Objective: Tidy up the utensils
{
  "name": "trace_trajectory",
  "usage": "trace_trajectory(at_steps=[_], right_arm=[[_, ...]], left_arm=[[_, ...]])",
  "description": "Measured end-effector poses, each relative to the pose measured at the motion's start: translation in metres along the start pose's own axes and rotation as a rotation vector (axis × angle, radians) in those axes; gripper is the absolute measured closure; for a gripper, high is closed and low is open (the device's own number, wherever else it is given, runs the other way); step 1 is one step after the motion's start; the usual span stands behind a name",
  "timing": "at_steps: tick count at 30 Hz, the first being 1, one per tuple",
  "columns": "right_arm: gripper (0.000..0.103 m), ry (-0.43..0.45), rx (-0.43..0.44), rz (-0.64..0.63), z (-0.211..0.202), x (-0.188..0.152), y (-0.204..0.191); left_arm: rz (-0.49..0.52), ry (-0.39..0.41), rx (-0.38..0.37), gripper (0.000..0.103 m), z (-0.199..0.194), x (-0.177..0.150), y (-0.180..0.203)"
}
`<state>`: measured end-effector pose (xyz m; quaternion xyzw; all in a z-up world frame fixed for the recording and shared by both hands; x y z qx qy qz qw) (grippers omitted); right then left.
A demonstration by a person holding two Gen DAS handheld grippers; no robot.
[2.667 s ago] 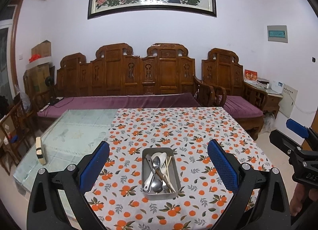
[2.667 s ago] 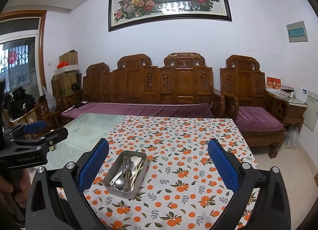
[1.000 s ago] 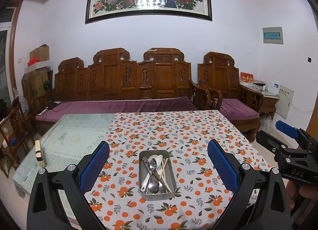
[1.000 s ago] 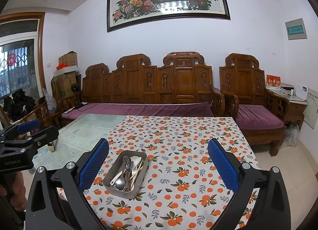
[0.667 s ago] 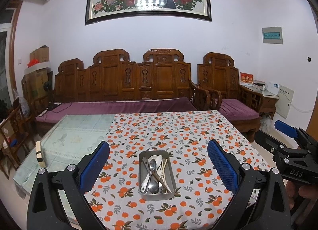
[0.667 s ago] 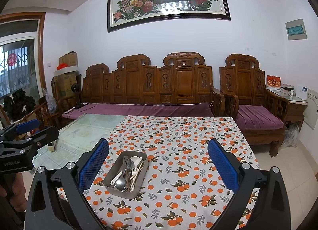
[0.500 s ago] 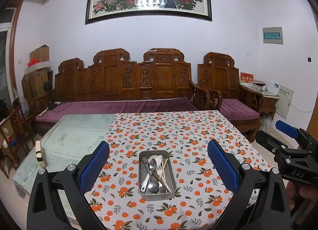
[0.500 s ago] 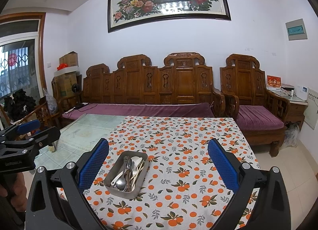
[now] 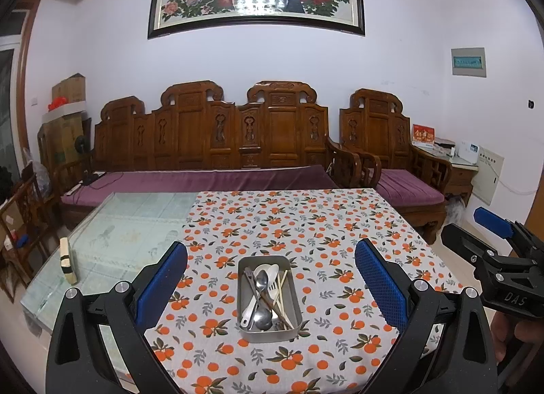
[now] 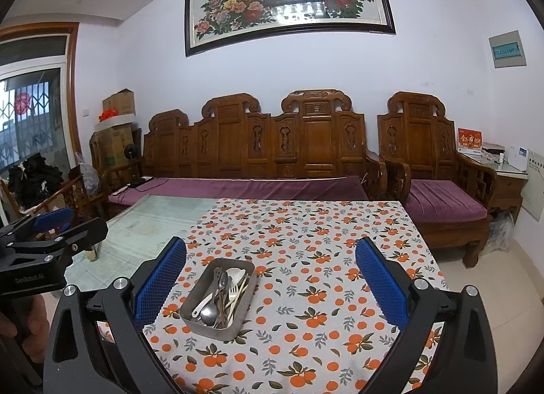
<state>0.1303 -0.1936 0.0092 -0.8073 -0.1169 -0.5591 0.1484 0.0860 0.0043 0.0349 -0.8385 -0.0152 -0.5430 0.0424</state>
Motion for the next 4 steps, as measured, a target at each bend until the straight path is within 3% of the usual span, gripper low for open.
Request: trace_trajectory(at_steps=[4], right_arm=[[0.003, 0.003, 0.0, -0.001, 0.0001, -0.0003, -0.0014]], left_arm=[[-0.001, -0.001, 0.0, 0.008, 0.0004, -0.0002, -0.0001]])
Point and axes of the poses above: each gripper's, at about its wrist camera, not at the fingertips, and z roughly the way its jaws point, y to its right, x to its top, the point moved 5 cm from there along z, roughly the way its jaws point, and after that the axes turned 7 degrees about x, right-handed, at the moved point
